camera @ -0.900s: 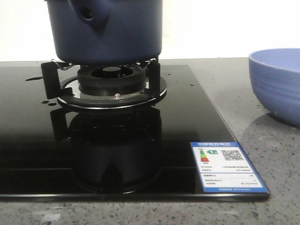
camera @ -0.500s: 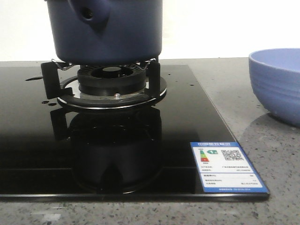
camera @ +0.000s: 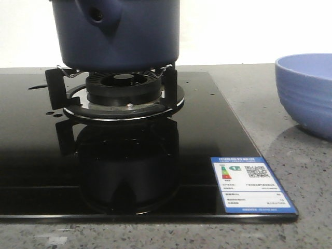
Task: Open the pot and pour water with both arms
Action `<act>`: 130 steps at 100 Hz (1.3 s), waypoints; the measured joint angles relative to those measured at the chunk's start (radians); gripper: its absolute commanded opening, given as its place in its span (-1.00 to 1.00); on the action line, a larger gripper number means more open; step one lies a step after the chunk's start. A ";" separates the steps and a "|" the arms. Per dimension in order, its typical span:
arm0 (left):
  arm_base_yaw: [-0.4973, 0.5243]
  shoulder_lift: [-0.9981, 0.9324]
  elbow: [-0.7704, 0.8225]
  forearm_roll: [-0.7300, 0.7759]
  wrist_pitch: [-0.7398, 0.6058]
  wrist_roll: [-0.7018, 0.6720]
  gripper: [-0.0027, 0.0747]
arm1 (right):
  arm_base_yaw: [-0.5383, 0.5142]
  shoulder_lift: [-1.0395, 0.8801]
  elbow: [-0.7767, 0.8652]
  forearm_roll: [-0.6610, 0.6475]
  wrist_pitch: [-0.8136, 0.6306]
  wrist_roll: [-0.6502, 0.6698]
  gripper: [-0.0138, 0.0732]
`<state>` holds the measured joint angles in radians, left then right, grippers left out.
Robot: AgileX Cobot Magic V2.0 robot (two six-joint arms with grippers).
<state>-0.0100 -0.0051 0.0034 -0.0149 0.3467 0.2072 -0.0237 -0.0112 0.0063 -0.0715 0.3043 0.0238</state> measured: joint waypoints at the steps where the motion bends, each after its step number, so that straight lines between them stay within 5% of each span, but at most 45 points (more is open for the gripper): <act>1: 0.000 0.000 0.000 0.003 0.000 0.000 -0.98 | 0.000 0.000 0.000 0.000 -0.004 0.000 -0.83; 10: 0.000 0.000 0.000 0.015 -0.023 0.000 -0.98 | 0.000 0.000 0.000 0.062 -0.086 0.000 -0.83; 27: 0.000 0.000 0.000 0.028 -0.123 0.000 -0.98 | 0.000 0.000 0.000 0.400 -0.267 0.000 -0.83; 42: 0.000 0.000 0.000 -0.001 -0.205 0.000 -0.98 | 0.000 0.000 0.000 0.593 -0.289 0.000 -0.83; 76: 0.000 0.000 0.000 -0.827 -0.347 0.000 -0.98 | 0.000 0.000 0.000 0.663 -0.246 0.000 -0.83; 95: 0.000 0.000 0.000 -1.043 -0.302 0.000 -0.98 | 0.000 0.000 -0.093 0.647 -0.082 0.000 -0.82; 130: 0.000 0.132 -0.253 -0.951 0.069 0.223 -0.98 | 0.000 0.231 -0.489 0.425 0.461 0.001 -0.82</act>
<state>-0.0100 0.1272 -0.2493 -0.9663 0.4158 0.4305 -0.0237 0.2197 -0.4828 0.3537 0.7655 0.0252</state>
